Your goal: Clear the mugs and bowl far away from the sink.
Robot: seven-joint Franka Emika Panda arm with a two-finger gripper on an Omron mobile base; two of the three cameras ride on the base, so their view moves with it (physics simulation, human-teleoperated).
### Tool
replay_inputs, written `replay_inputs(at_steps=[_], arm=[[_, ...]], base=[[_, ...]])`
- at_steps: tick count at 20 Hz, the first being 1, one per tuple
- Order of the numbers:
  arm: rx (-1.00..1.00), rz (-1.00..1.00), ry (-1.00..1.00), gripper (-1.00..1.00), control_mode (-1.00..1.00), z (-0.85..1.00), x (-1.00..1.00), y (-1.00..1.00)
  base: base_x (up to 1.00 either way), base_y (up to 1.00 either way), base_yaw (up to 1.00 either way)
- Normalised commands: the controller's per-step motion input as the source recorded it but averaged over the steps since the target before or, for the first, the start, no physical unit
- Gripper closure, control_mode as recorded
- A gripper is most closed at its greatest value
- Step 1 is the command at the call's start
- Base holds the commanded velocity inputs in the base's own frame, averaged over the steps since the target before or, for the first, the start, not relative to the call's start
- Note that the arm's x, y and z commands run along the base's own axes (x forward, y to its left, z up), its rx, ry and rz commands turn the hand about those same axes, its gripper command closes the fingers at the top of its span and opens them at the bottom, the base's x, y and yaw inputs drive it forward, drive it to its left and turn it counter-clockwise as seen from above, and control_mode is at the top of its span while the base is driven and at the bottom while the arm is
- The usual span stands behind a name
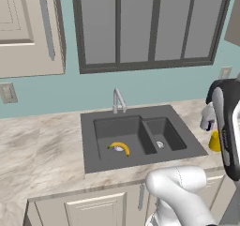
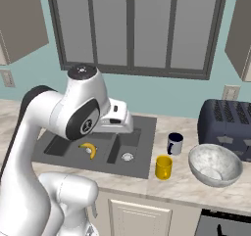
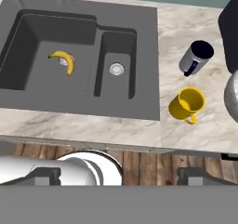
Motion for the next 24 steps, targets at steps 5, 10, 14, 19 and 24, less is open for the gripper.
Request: replay_inputs(at_steps=[5,10,14,19,24], arm=[[0.00,0.00,0.00,-1.00,-1.00,-0.12,0.00,-0.43],[0.00,0.00,0.02,-1.00,-1.00,-0.17,0.00,-0.25],[0.00,0.00,0.00,-1.00,-1.00,-0.25,-0.03,-0.01],[0.00,0.00,0.05,-1.00,-1.00,-0.32,-0.02,-0.05],[0.00,0.00,0.05,-1.00,-1.00,-0.27,0.00,-0.01]], base=[[0.00,0.00,0.00],[0.00,0.00,0.00],[0.00,0.00,0.00],[0.00,0.00,0.00],[0.00,0.00,0.00]])
